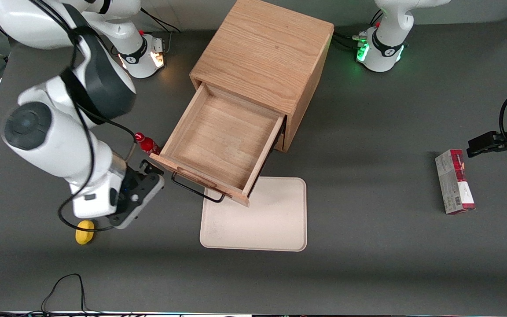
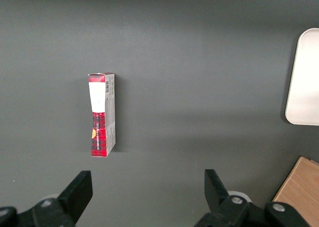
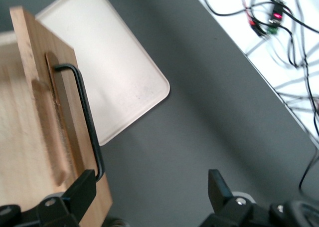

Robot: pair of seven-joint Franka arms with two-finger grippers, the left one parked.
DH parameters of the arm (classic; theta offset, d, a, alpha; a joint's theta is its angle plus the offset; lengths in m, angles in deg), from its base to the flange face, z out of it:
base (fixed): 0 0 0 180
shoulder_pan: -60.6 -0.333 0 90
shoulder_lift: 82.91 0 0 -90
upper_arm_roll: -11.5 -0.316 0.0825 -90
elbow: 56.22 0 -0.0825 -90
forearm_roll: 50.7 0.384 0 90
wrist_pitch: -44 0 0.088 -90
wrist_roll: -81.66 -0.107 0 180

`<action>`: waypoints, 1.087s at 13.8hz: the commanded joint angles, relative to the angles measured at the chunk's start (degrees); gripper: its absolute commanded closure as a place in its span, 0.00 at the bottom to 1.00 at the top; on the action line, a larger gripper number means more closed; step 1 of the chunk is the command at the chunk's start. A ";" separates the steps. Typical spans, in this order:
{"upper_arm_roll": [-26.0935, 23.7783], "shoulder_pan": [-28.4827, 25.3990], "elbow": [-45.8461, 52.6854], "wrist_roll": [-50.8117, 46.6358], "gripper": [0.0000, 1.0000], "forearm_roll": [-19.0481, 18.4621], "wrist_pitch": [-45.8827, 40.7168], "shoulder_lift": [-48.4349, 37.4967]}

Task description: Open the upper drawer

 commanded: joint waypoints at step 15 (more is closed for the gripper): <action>22.58 -0.27 -48.10 -23.97 0.00 5.93 -1.73 -43.41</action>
